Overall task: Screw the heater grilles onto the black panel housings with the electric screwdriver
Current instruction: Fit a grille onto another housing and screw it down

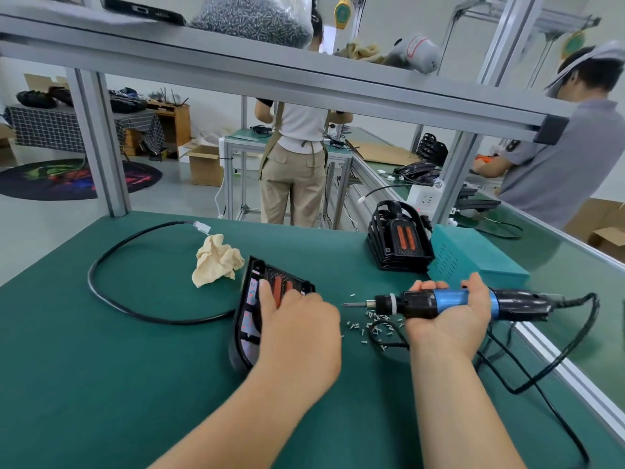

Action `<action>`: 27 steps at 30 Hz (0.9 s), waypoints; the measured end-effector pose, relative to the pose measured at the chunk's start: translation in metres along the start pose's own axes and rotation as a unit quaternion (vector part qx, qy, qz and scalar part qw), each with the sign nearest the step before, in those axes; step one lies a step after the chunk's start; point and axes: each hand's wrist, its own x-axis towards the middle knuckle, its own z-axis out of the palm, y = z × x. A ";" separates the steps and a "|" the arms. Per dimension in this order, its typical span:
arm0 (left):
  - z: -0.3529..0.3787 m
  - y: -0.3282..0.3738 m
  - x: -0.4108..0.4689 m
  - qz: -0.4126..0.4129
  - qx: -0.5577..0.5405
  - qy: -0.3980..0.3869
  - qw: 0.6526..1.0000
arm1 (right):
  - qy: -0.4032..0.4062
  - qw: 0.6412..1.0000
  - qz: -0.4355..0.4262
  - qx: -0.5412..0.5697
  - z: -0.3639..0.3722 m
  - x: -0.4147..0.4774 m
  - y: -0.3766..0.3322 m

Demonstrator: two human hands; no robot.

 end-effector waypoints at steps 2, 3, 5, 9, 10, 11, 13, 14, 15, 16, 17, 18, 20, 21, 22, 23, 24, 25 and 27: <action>0.005 0.011 0.004 0.017 0.020 -0.018 0.999 | 0.015 1.000 -0.008 0.012 -0.002 0.003 -0.004; 0.006 0.017 0.008 0.022 0.028 -0.026 0.999 | 0.018 1.000 -0.012 0.015 -0.003 0.004 -0.005; 0.009 0.026 0.015 0.022 0.039 -0.035 0.998 | 0.022 0.999 -0.013 0.021 -0.004 0.004 -0.007; 0.013 0.033 0.026 0.008 0.037 -0.043 0.998 | 0.028 0.999 -0.008 0.029 -0.004 0.005 -0.007; 0.015 0.034 0.027 0.007 0.036 -0.047 0.998 | 0.028 0.999 -0.006 0.028 -0.004 0.005 -0.007; 0.016 0.035 0.027 0.004 0.031 -0.051 0.998 | 0.027 0.999 -0.005 0.027 -0.004 0.006 -0.007; 0.019 0.037 0.027 -0.003 0.011 -0.054 0.998 | 0.026 0.999 -0.008 0.026 -0.005 0.007 -0.008; 0.020 0.038 0.027 -0.004 0.004 -0.056 0.998 | 0.027 0.999 -0.011 0.022 -0.005 0.007 -0.008; 0.020 0.038 0.026 -0.005 0.000 -0.058 0.998 | 0.029 0.999 -0.013 0.019 -0.005 0.007 -0.008; 0.021 0.038 0.026 -0.005 0.001 -0.060 0.998 | 0.029 0.999 -0.013 0.018 -0.005 0.007 -0.008; 0.021 0.037 0.027 -0.004 0.003 -0.062 0.998 | 0.029 0.999 -0.013 0.018 -0.005 0.007 -0.008; 0.021 0.037 0.027 -0.002 0.004 -0.062 0.998 | 0.028 0.999 -0.013 0.018 -0.005 0.007 -0.007; 0.020 0.036 0.028 0.001 0.008 -0.065 0.998 | 0.028 0.999 -0.013 0.016 -0.005 0.008 -0.007; 0.020 0.036 0.028 0.002 0.009 -0.065 0.998 | 0.028 0.999 -0.012 0.015 -0.005 0.008 -0.006; 0.019 0.037 0.028 0.004 0.010 -0.064 0.998 | 0.027 0.999 -0.011 0.014 -0.005 0.008 -0.006; 0.019 0.037 0.028 0.005 0.010 -0.064 0.998 | 0.026 1.000 -0.010 0.014 -0.005 0.008 -0.006; 0.020 0.038 0.028 0.006 0.012 -0.063 0.998 | 0.025 1.000 -0.010 0.014 -0.005 0.008 -0.006; 0.020 0.039 0.027 0.008 0.015 -0.063 0.998 | 0.026 1.000 -0.009 0.014 -0.006 0.008 -0.006; 0.021 0.039 0.027 0.011 0.024 -0.067 0.997 | 0.026 1.000 -0.008 0.012 -0.006 0.008 -0.006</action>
